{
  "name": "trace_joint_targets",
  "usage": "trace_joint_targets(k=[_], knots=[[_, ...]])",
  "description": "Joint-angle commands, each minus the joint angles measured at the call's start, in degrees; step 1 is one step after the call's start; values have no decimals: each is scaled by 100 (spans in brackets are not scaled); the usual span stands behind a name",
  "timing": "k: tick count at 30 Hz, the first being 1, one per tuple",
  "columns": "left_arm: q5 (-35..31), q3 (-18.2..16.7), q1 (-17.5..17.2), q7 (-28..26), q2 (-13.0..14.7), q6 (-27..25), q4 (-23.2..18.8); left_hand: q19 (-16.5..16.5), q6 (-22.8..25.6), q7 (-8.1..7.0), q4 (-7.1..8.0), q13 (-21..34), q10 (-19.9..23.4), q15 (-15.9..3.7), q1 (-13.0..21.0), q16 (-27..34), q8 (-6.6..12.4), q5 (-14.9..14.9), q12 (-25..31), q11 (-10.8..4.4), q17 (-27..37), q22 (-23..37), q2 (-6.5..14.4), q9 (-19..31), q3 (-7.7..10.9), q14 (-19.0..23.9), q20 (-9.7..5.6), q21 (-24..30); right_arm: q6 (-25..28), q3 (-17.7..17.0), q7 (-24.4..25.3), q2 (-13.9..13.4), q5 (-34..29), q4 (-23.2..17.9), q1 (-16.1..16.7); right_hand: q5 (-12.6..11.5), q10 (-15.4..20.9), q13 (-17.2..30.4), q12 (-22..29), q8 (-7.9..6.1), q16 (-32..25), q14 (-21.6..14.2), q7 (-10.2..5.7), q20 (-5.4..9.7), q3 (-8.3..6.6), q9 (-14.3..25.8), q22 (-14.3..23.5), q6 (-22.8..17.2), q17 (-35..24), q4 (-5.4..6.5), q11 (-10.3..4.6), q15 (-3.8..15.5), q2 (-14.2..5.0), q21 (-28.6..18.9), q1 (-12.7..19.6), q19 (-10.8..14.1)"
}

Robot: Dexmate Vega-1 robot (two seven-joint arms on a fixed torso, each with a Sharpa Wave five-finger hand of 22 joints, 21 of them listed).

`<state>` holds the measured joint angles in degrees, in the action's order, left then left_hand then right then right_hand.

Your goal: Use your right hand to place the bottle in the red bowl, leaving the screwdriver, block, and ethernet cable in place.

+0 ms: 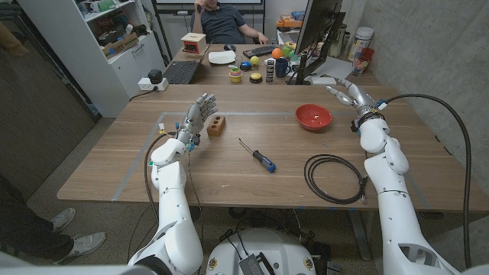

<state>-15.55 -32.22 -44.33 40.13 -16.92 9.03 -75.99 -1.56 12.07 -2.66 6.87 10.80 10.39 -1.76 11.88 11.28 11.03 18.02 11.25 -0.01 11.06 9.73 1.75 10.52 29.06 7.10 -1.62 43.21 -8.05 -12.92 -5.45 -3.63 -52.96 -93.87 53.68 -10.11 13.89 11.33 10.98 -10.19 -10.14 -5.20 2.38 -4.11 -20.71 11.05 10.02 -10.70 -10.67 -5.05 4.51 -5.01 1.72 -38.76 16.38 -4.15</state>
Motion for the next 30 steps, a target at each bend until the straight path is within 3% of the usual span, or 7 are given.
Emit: trace_joint_targets(k=[1,10,30], knots=[[-30,0,80,2,48,47,192,40,-3,8,7,21,7,13,17,13,27,28,21,-5,12,19,-37,32,-29,35,-20,-18,760,-148,115,48,-401,-124,35,-40,-53,28,51,-36,-60,9,218,133,60,25,12,59,2,-7,31,-7,-7,26,-62,153],[-52,-5,189,19,101,99,400,45,-10,0,9,21,5,11,12,12,26,31,21,-6,12,20,-39,32,-40,33,-22,-38,1136,-338,12,101,-376,-305,158,-52,-265,29,24,-22,-64,24,421,161,132,23,12,236,8,-38,228,-20,52,96,-63,172],[-120,-111,520,-44,266,277,1008,62,-19,1,17,20,-2,12,-6,8,26,37,20,-8,11,23,-46,33,-71,28,-10,-87,1548,-558,404,169,-433,-188,330,-98,-467,32,28,-35,-35,159,449,152,180,31,9,430,17,-134,228,-63,133,212,48,125]])
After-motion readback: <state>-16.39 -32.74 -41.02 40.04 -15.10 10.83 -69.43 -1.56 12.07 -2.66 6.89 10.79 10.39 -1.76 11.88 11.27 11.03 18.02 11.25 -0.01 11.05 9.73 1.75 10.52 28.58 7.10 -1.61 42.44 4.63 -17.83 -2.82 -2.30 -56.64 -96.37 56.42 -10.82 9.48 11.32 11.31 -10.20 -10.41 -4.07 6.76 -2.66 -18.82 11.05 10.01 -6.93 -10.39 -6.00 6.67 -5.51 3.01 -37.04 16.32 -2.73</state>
